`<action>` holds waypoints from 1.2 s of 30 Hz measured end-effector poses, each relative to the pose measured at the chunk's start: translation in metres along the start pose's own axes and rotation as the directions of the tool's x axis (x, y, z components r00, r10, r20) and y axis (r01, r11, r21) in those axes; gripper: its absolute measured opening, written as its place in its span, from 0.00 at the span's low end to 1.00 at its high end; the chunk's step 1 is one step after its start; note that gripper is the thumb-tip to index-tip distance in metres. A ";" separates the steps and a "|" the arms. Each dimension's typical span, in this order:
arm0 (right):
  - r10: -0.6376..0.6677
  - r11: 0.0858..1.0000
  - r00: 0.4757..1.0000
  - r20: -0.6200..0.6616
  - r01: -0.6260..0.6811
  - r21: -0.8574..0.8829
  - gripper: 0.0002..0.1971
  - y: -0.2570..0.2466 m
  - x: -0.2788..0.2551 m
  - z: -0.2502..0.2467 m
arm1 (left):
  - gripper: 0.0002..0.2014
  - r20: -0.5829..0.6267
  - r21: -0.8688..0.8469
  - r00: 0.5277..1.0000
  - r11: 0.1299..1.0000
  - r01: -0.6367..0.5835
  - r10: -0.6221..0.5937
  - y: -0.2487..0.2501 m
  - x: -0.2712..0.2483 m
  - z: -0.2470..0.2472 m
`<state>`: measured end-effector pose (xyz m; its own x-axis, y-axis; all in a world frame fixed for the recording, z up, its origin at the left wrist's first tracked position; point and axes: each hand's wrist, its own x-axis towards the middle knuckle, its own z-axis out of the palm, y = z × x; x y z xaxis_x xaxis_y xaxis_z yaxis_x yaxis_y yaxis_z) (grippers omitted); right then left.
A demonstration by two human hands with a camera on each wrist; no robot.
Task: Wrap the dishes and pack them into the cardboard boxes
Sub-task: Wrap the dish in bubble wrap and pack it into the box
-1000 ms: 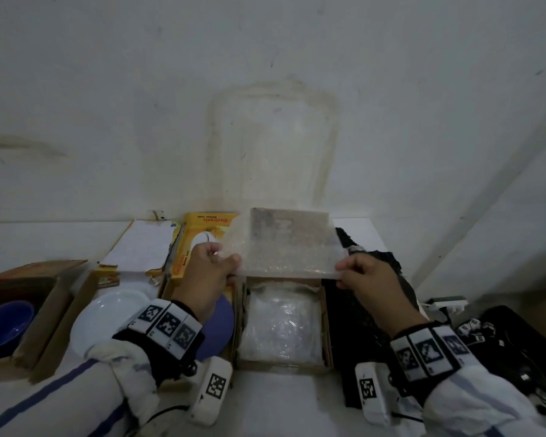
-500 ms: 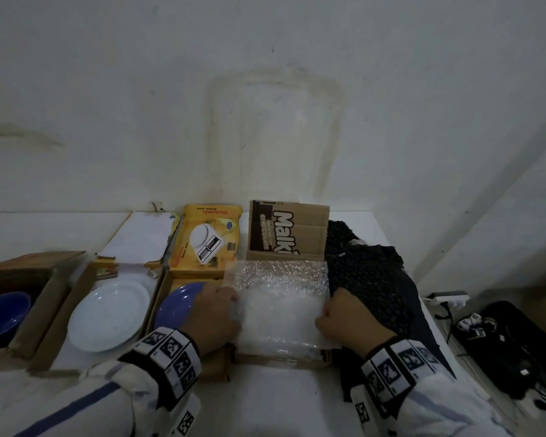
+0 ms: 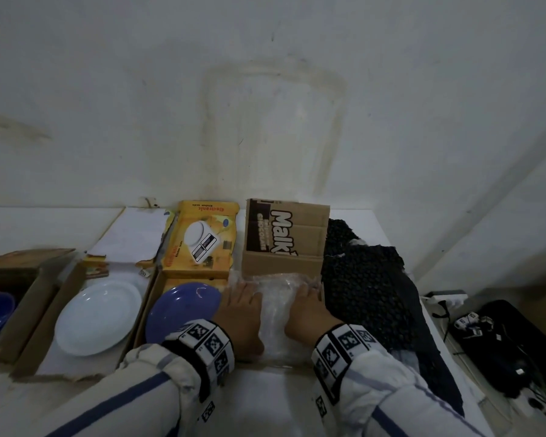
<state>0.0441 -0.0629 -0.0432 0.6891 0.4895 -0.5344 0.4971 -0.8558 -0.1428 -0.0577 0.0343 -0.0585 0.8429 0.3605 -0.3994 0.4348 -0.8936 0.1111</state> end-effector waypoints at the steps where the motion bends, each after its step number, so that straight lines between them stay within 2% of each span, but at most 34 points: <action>1: 0.012 0.999 1.000 0.005 -0.012 0.034 0.43 -0.001 0.004 -0.002 | 0.49 -0.002 0.030 1.000 1.000 -0.003 0.003 0.000 0.001 -0.001; 6: 0.060 0.998 0.997 0.046 -0.060 -0.018 0.50 -0.009 0.021 0.003 | 0.54 -0.037 0.178 0.997 0.982 -0.066 0.074 -0.008 0.013 -0.003; 10: -0.007 0.997 0.998 0.063 0.011 -0.073 0.37 -0.009 0.030 0.001 | 0.53 -0.052 0.295 0.984 0.944 -0.146 0.169 -0.011 0.020 -0.004; 14: -0.002 0.990 0.998 0.059 0.011 -0.142 0.35 -0.008 0.023 -0.004 | 0.53 -0.061 0.330 0.976 0.927 -0.177 0.208 -0.013 0.022 -0.004; 16: -0.044 0.983 0.996 0.082 0.058 -0.172 0.33 -0.006 0.017 -0.009 | 0.53 -0.057 0.328 0.977 0.928 -0.176 0.206 -0.014 0.022 -0.001; 18: -0.106 0.982 0.986 0.130 0.124 -0.142 0.22 -0.001 0.010 -0.023 | 0.52 -0.055 0.319 0.981 0.934 -0.161 0.188 -0.014 0.019 -0.001; 20: -0.102 0.977 0.974 0.204 0.137 -0.166 0.09 0.004 0.002 -0.043 | 0.51 -0.066 0.320 0.982 0.936 -0.149 0.179 -0.014 0.016 -0.002; 22: -0.153 0.952 0.978 0.142 0.184 -0.245 0.11 0.012 -0.006 -0.056 | 0.50 -0.087 0.326 0.980 0.935 -0.143 0.180 -0.013 0.013 -0.005; 24: -0.269 0.909 0.959 0.088 0.283 -0.306 0.18 0.022 -0.007 -0.053 | 0.49 -0.084 0.341 0.980 0.930 -0.141 0.179 -0.012 0.010 -0.008; 27: -0.282 0.826 0.934 0.219 0.353 -0.439 0.19 0.031 -0.017 -0.033 | 0.47 -0.047 0.332 0.985 0.932 -0.144 0.169 -0.013 0.006 -0.014; 29: -0.254 0.811 0.937 0.239 0.341 -0.476 0.20 0.035 -0.022 -0.019 | 0.44 -0.029 0.270 0.985 0.950 -0.158 0.172 -0.015 0.004 -0.020; 31: -0.253 0.810 0.948 0.194 0.318 -0.493 0.21 0.036 -0.026 -0.012 | 0.42 -0.040 0.186 0.985 0.970 -0.157 0.167 -0.019 0.003 -0.027; 36: -0.234 0.805 0.970 0.063 0.230 -0.547 0.27 0.032 -0.027 0.007 | 0.49 0.087 0.191 0.987 0.970 -0.152 0.138 -0.037 0.002 -0.034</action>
<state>0.0381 -0.1050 -0.0387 0.5189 0.6648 -0.5373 0.8470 -0.4850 0.2179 -0.0612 0.0771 -0.0326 0.8640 0.2095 -0.4579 0.2331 -0.9724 -0.0051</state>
